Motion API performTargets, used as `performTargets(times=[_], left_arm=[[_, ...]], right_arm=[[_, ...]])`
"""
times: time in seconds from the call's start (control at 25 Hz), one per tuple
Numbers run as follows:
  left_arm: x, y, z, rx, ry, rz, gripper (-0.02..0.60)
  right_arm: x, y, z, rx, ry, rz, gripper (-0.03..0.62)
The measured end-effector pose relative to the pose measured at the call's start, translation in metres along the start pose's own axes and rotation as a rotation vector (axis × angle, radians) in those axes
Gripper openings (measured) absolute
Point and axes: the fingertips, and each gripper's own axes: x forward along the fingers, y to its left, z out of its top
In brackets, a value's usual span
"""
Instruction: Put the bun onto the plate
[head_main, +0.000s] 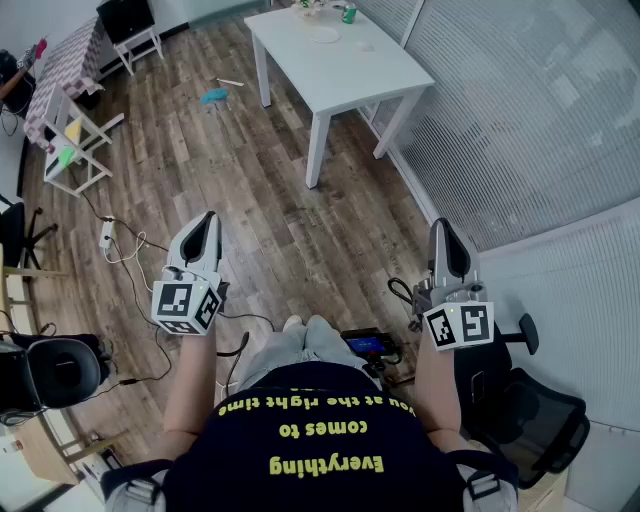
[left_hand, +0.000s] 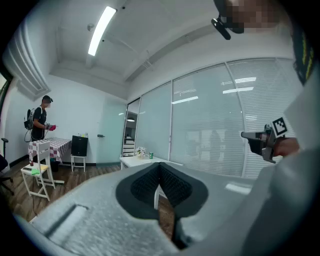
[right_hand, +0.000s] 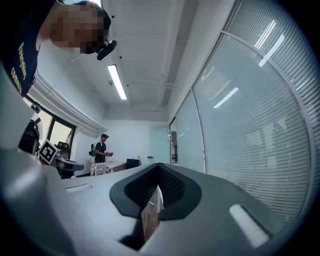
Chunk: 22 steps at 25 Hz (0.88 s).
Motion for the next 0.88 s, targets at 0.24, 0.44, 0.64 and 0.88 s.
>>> performTargets(times=[0.24, 0.44, 0.64, 0.88], left_arm=[[0.003, -0.002, -0.002, 0.003, 0.000, 0.001, -0.002], [0.011, -0.009, 0.001, 0.004, 0.001, -0.005, -0.002], [0.019, -0.012, -0.001, 0.003, 0.006, -0.001, -0.002], [0.037, -0.018, 0.001, 0.013, 0.003, 0.018, -0.002]], right_arm=[[-0.001, -0.004, 0.001, 0.034, -0.011, -0.002, 0.006], [0.000, -0.013, -0.001, 0.033, -0.010, -0.008, 0.006], [0.004, -0.022, -0.005, 0.030, -0.011, -0.011, 0.006], [0.009, -0.047, -0.008, 0.079, -0.031, -0.018, 0.006]])
